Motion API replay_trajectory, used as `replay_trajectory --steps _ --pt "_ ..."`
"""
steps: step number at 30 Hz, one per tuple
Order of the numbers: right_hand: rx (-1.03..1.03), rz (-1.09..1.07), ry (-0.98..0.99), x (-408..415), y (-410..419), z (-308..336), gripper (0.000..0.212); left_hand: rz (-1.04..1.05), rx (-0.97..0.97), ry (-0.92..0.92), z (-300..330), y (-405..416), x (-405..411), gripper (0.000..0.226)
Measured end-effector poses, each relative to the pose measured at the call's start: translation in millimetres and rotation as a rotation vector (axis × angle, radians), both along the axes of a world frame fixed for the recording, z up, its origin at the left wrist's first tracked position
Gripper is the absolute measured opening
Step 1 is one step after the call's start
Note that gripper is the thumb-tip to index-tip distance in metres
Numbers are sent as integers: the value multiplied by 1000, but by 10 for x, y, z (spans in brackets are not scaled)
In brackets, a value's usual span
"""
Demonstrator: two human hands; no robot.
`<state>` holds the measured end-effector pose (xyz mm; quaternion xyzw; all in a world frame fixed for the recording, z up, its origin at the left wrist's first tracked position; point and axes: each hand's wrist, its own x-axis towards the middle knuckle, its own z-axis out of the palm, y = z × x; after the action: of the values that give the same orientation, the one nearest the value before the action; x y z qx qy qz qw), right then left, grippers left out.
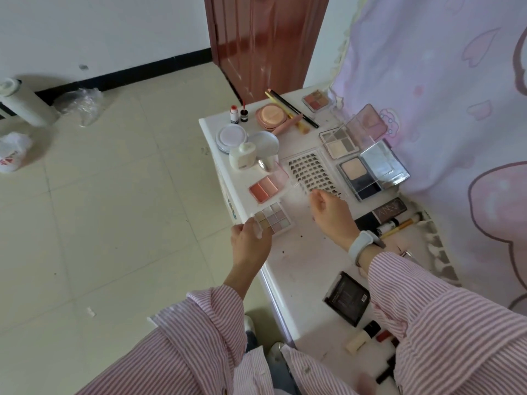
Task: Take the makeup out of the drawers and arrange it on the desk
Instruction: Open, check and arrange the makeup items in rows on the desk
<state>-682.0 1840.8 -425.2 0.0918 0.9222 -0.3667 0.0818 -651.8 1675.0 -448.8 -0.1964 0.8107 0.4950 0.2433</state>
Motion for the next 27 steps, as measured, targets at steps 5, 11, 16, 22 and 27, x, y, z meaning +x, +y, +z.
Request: replay_trajectory --steps 5,11,16,22,27 --pt "100 -177 91 244 181 -132 18 -132 -163 121 -33 -49 207 56" --pt "429 -17 -119 419 171 -259 35 -367 -292 165 -158 -80 404 81" --pt "618 -3 -101 466 115 -299 32 -388 -304 150 -185 -87 438 85" --pt "490 35 -34 615 127 -393 24 -358 -263 129 -221 -98 449 86" --pt "-242 -169 -57 774 24 -102 32 -188 -211 236 -113 -118 471 62"
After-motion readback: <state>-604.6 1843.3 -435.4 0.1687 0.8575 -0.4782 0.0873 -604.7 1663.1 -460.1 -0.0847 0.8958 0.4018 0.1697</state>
